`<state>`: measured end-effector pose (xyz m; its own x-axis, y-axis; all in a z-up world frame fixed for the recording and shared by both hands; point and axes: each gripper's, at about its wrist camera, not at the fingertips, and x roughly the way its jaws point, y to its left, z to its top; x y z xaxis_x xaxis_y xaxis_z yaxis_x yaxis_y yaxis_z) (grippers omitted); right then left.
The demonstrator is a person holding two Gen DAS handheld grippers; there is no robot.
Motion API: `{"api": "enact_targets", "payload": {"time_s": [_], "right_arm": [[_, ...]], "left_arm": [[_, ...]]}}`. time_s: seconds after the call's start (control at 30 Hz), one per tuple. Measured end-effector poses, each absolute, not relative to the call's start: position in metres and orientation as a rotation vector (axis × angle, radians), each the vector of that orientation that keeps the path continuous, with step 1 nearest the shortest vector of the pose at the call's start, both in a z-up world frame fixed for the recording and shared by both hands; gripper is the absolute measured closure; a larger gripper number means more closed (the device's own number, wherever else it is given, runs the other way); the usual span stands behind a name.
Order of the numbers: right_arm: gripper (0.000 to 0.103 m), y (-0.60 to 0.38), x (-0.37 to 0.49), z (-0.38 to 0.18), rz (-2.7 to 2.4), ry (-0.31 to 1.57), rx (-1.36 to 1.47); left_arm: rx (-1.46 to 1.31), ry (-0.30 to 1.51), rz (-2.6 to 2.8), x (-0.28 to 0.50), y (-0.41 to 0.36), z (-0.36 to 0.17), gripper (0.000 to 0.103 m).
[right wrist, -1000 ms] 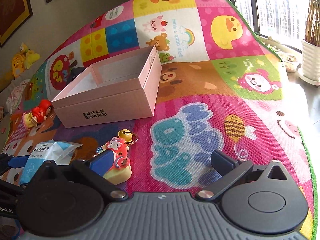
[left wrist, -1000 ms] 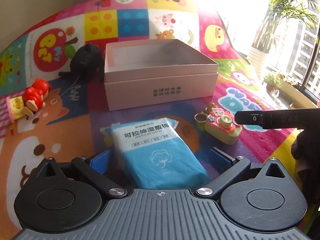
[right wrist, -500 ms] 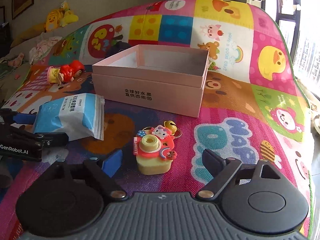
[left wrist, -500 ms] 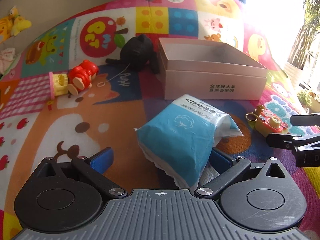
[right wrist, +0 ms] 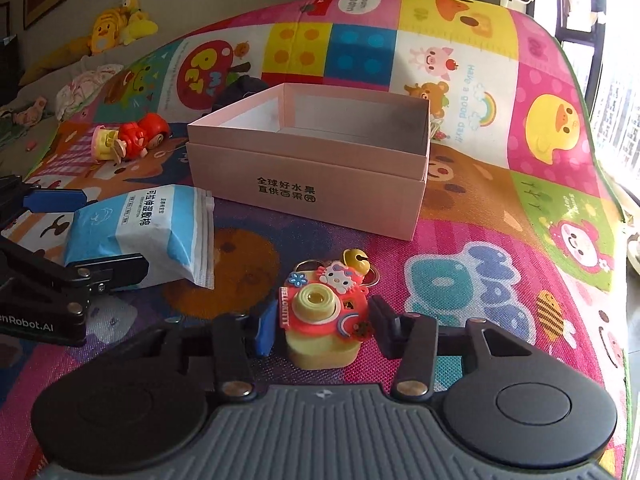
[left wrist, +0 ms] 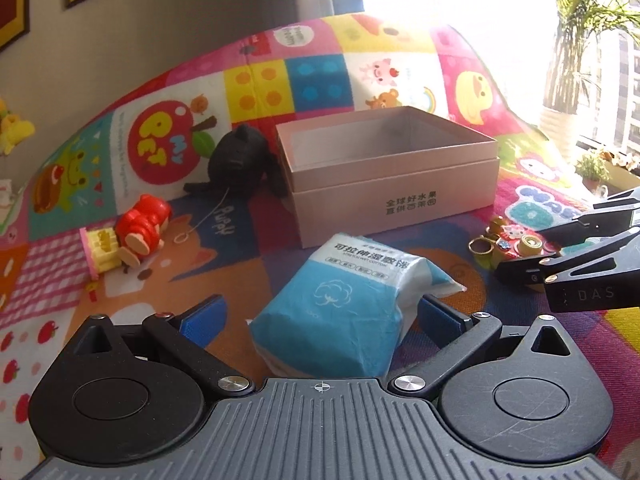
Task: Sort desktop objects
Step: 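Grasp the wet-wipe pack with left while right grasps the pink-yellow lens toy, then carry the wipes into the pink box with left while right carries the lens toy there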
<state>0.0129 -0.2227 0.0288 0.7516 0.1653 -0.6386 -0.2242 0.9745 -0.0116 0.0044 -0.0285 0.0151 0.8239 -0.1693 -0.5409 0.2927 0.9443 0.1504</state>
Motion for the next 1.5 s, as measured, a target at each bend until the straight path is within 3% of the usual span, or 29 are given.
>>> {"api": "enact_targets", "payload": {"time_s": [0.27, 0.33, 0.6, 0.87, 1.13, 1.27, 1.5], "right_arm": [[0.056, -0.226, 0.013, 0.030, 0.216, 0.686, -0.076], [0.055, -0.226, 0.013, 0.030, 0.218, 0.686, -0.073], [0.057, -0.227, 0.012, 0.031, 0.202, 0.692, -0.071], [0.058, -0.249, -0.017, 0.072, 0.271, 0.698, -0.054], [0.059, -0.276, -0.048, 0.192, 0.261, 0.362, -0.032], [0.059, -0.287, -0.041, 0.223, 0.274, 0.289, 0.005], [0.059, -0.298, -0.003, 0.217, 0.232, 0.298, -0.004]], "left_arm": [[0.260, 0.590, -0.341, 0.022, -0.041, 0.014, 0.002], [0.267, 0.611, -0.362, 0.022, -0.044, 0.012, 0.019], [0.273, 0.650, -0.354, 0.008, -0.049, 0.010, 0.042], [0.307, 0.588, -0.380, -0.038, -0.043, 0.043, 0.043], [0.321, 0.273, -0.328, -0.064, -0.050, 0.145, 0.043], [0.299, 0.212, -0.289, -0.035, -0.061, 0.172, 0.043], [0.221, 0.374, -0.318, 0.083, -0.087, 0.159, 0.043]]}}
